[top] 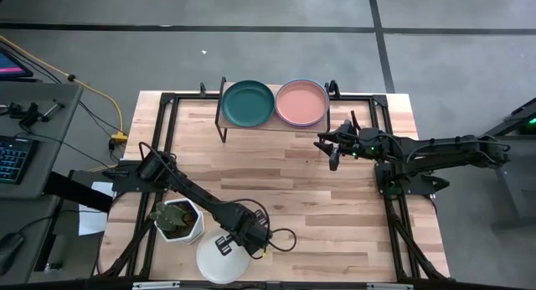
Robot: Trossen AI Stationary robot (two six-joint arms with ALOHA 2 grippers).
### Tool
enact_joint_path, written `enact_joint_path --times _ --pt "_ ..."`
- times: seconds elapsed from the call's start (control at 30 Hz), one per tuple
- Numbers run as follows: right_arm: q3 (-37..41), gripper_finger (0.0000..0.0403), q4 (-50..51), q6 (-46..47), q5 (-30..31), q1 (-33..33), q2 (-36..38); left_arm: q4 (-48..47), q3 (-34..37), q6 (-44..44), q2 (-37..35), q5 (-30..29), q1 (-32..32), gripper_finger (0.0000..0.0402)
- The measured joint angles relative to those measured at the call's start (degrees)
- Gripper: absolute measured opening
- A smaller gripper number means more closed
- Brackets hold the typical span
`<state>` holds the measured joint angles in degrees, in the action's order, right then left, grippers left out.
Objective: Place and stack plates onto a shelf
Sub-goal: Stack the white plate on top of the dark green plate on the shelf
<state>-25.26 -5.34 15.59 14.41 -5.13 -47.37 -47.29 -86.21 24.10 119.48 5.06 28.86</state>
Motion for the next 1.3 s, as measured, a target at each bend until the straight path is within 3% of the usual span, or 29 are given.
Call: enact_joint_path --times 0.5,0.7,1.1,1.3 --pt "0.0 0.0156 0.2 0.0 0.0 0.0 0.0 -2.8 -0.7 -2.9 -3.4 -0.9 -3.5 0.0001" --pt "0.0 0.0156 0.4 0.0 0.0 0.0 -1.1 -6.5 -4.5 -3.0 -7.9 -5.7 -6.7 0.0001" --pt "0.0 0.0156 -0.2 0.0 3.6 -0.1 -2.9 -13.0 -20.3 -5.9 -16.7 -33.4 -14.9 0.0000" --pt "0.0 0.0156 -1.0 0.0 3.6 -0.1 -2.9 -12.5 -30.1 -11.3 -20.1 -45.3 -24.6 0.0000"
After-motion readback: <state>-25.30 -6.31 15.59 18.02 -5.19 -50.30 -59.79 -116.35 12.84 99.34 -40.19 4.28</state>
